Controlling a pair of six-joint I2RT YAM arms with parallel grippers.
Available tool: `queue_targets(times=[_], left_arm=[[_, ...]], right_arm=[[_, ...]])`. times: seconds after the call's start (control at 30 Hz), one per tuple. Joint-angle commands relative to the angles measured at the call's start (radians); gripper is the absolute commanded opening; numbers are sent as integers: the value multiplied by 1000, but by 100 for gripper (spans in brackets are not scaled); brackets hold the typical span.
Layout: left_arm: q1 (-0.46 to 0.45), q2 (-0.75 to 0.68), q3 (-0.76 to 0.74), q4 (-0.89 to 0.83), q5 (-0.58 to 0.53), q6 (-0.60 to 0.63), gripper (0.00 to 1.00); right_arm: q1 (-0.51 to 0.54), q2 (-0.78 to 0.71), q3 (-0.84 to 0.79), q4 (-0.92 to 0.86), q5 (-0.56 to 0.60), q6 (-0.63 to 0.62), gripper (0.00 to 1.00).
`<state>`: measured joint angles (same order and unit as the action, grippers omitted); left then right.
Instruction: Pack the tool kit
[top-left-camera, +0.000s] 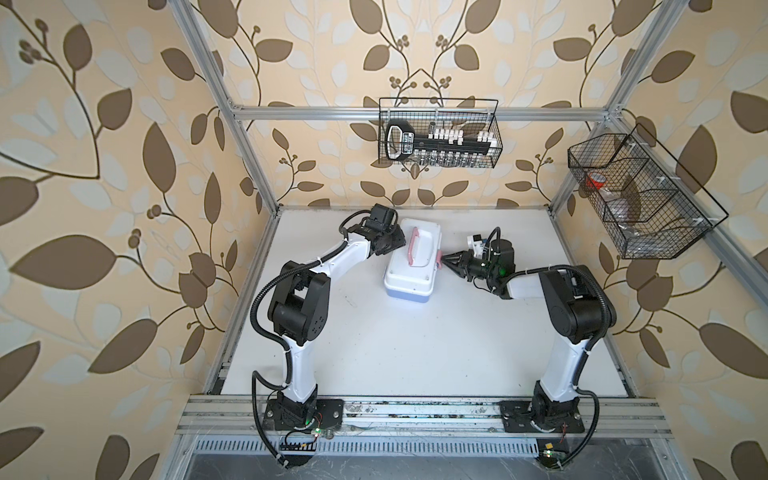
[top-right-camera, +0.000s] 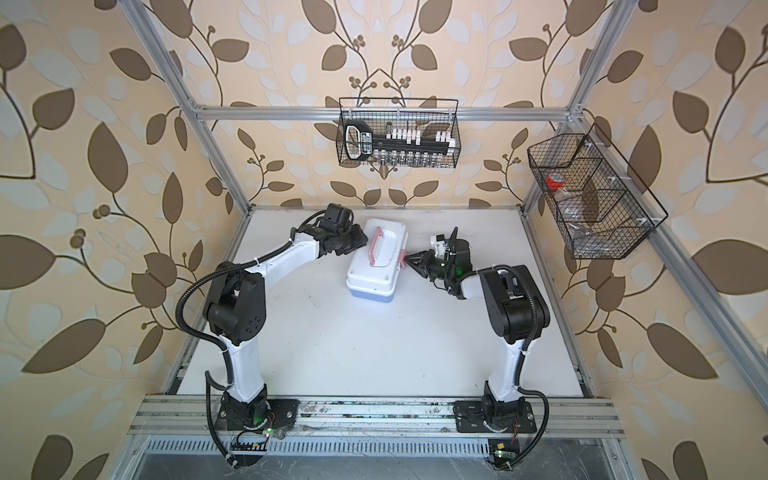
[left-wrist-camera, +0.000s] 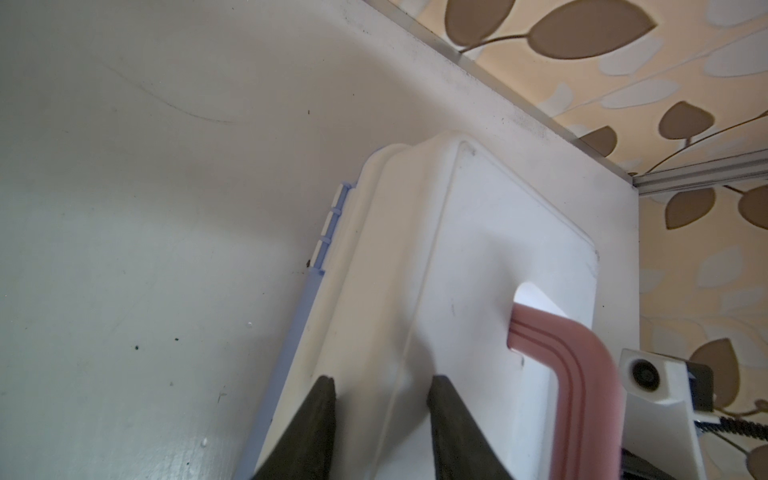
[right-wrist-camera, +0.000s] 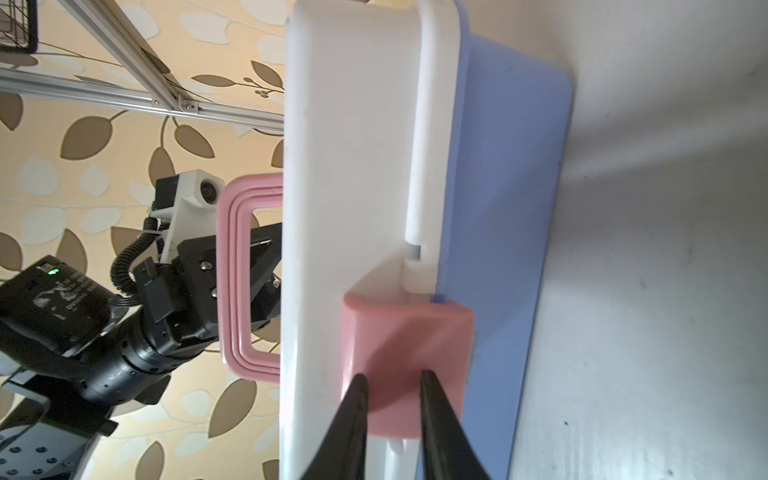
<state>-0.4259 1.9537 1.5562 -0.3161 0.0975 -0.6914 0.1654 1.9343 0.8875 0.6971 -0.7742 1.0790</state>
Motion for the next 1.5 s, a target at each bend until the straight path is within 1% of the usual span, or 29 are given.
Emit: queue_targets(times=[0.0, 0.2, 0.37, 0.5, 0.6, 0.8, 0.9, 1.0, 1.2, 1.47], left_arm=[[-33, 62, -15, -107, 48, -9, 39], [-33, 62, -16, -104, 50, -10, 39], [-34, 62, -18, -103, 52, -11, 39], [-34, 60, -19, -101, 54, -12, 39], [-34, 60, -18, -101, 53, -12, 39], [-34, 60, -24, -100, 54, -13, 39], [-34, 58, -25, -100, 57, -12, 38], [-36, 53, -27, -100, 55, -12, 38], [-42, 50, -34, -100, 54, -12, 38], [-45, 53, -32, -100, 54, -14, 39]], right_arm=[[20, -10, 30, -78, 14, -43, 25], [22, -41, 62, -211, 49, -126, 25], [30, -28, 78, -225, 53, -130, 25], [39, -13, 85, -225, 58, -127, 23], [40, -6, 78, -215, 59, -119, 20], [34, 6, 55, -172, 56, -92, 8], [32, 25, 50, -138, 43, -65, 4], [34, 42, 52, -106, 37, -39, 3], [27, 62, 46, -100, 51, -21, 0], [21, 71, 27, -90, 63, -14, 0]])
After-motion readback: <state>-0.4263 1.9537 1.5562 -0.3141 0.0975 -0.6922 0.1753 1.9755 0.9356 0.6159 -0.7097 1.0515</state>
